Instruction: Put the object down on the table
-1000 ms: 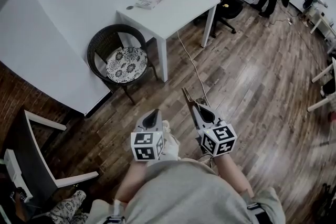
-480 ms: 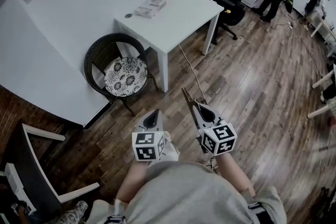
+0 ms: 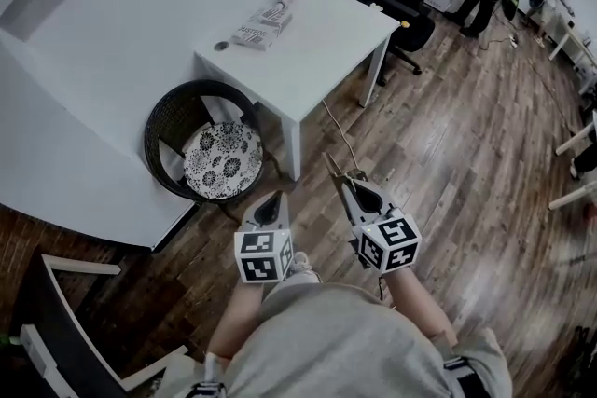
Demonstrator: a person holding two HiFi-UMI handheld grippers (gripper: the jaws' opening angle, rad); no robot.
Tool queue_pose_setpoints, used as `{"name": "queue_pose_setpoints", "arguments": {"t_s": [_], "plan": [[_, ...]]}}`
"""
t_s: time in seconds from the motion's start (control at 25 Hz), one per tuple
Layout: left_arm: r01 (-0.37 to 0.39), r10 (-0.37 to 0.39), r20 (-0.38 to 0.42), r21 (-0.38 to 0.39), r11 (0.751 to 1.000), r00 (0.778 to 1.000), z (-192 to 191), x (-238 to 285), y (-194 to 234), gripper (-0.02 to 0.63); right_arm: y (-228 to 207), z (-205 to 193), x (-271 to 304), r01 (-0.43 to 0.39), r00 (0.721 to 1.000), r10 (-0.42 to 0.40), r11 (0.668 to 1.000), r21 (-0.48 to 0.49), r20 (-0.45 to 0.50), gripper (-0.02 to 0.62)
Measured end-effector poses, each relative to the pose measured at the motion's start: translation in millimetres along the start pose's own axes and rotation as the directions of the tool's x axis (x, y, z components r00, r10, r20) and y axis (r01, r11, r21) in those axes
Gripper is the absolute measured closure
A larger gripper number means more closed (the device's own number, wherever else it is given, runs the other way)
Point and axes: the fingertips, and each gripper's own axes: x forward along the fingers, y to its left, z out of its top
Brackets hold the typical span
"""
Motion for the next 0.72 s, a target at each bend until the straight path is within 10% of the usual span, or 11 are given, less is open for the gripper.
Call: {"name": "queue_pose_setpoints", "arguments": {"t_s": [0.72], "plan": [[0.045,-0.045,-0.01,0.006,0.999,0.999,47.6,90.9,67.5,0.597,-26.5,36.4,112.1,0.032,0.999,-0.032,0.999,-0.002,0.003,0.578]]}}
